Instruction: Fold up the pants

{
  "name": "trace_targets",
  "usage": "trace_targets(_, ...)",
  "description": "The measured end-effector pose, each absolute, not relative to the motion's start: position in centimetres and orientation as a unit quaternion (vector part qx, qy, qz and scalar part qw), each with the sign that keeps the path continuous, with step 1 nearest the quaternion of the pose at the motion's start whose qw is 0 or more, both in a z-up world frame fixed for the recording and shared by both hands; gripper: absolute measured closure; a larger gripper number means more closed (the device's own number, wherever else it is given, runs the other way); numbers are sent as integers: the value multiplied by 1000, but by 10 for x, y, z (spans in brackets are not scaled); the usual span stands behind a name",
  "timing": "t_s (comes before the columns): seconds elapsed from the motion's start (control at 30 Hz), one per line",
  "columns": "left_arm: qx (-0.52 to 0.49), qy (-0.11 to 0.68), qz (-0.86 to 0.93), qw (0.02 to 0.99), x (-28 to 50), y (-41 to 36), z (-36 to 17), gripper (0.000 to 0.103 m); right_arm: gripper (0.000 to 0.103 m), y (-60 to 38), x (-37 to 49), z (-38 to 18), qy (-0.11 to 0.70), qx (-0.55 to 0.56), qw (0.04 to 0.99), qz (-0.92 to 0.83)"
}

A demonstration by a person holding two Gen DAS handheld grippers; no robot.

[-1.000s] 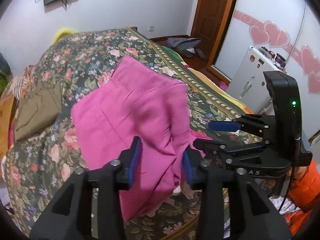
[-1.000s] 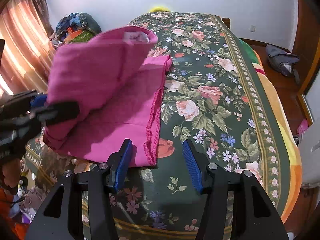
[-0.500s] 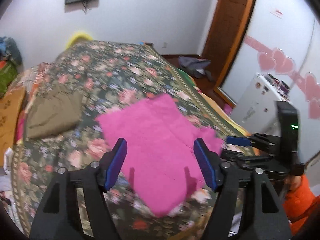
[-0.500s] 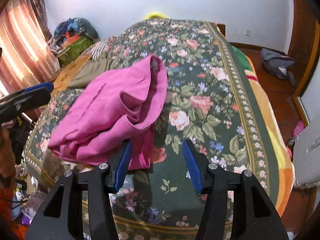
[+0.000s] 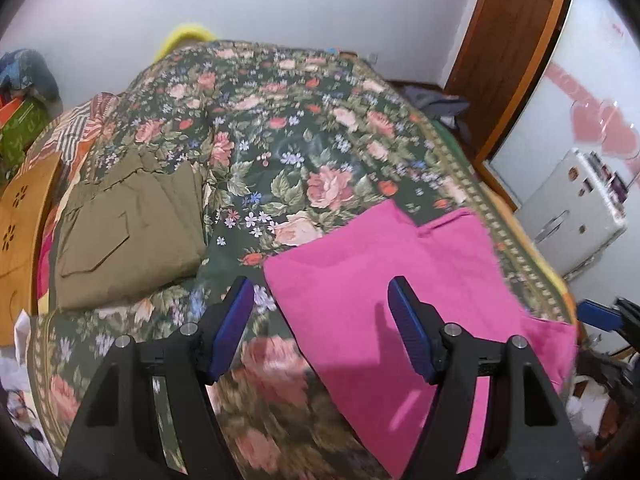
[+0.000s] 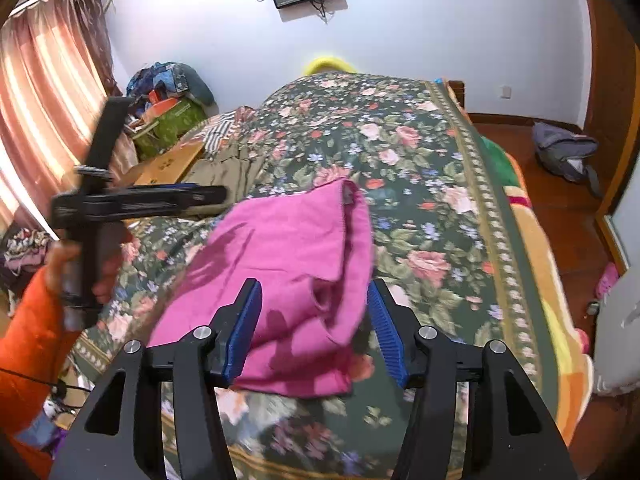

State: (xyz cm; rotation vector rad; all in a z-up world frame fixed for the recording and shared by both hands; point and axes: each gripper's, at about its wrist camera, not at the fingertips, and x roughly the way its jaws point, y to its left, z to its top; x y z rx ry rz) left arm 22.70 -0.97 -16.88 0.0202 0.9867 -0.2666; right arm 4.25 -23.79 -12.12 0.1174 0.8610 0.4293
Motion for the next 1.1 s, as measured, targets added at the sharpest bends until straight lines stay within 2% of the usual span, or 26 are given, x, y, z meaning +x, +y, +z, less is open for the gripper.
trace_targets(0.1,20,489,-136,862,245,-14,-184,34,44,-226,48,-129,421,60,879,214)
trace_targets(0.33,50,504,-149,850,259,-20,-212,33,43,-212,53,-165,467,25,860,202)
trace_targets(0.47,36,516,-157,841,254,-9,-226,32,42,-224,55,-174,482,45,849,212)
trace_targets(1.1,-53,523,-95,845,125,53,-213,32,42,-251,85,-174,473,1,862,182)
